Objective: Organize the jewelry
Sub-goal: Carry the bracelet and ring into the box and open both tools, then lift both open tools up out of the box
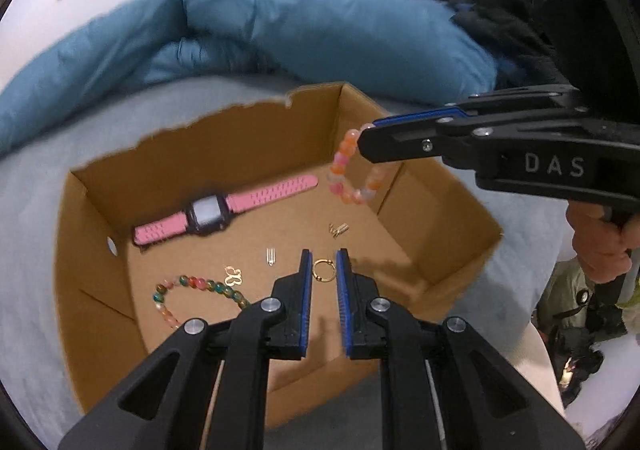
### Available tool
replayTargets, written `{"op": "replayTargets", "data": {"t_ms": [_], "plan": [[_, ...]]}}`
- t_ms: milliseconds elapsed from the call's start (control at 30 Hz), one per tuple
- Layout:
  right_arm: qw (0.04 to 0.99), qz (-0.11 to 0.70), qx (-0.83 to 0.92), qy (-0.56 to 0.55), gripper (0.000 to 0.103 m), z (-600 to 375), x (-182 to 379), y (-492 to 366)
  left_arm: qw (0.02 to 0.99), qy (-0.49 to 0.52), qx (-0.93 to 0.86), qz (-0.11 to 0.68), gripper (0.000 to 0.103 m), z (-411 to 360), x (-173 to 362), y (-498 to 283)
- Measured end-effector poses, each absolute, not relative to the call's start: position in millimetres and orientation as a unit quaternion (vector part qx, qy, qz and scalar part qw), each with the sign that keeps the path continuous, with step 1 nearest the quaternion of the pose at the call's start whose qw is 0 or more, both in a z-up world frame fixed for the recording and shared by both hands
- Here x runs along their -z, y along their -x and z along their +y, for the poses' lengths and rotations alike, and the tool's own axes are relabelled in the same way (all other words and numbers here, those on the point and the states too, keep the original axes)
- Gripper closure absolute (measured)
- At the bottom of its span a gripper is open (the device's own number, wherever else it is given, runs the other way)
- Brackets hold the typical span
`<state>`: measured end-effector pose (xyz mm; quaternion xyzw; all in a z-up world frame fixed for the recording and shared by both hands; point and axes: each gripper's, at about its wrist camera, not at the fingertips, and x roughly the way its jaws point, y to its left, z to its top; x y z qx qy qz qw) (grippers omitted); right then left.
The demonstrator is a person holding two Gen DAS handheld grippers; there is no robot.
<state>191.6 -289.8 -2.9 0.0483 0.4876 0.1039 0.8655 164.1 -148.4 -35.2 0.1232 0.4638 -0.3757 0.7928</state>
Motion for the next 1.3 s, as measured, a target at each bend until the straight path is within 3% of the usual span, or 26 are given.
{"op": "replayTargets", "data": {"t_ms": [367, 500, 967, 1300], "plan": [[0.834, 0.537, -0.113, -0.061, 0.095, -289.1, 27.8, -216.8, 0.778, -0.119, 0.361, 0.501, 0.089, -149.8, 56.0, -170.2], [0.825, 0.549, -0.113, -0.071, 0.095, -288.4, 33.3, -226.5, 0.784, -0.112, 0.364, 0.491, 0.083, -141.8, 53.0, -167.1], [0.78, 0.611, -0.094, -0.098, 0.092, -276.4, 63.6, -266.9, 0.845, -0.078, 0.322, 0.42, 0.08, -72.4, 8.8, -146.4], [0.816, 0.573, -0.052, -0.055, 0.085, -281.2, 41.3, -249.8, 0.882, -0.034, 0.259, 0.393, 0.071, -13.8, -13.2, -148.5]]}}
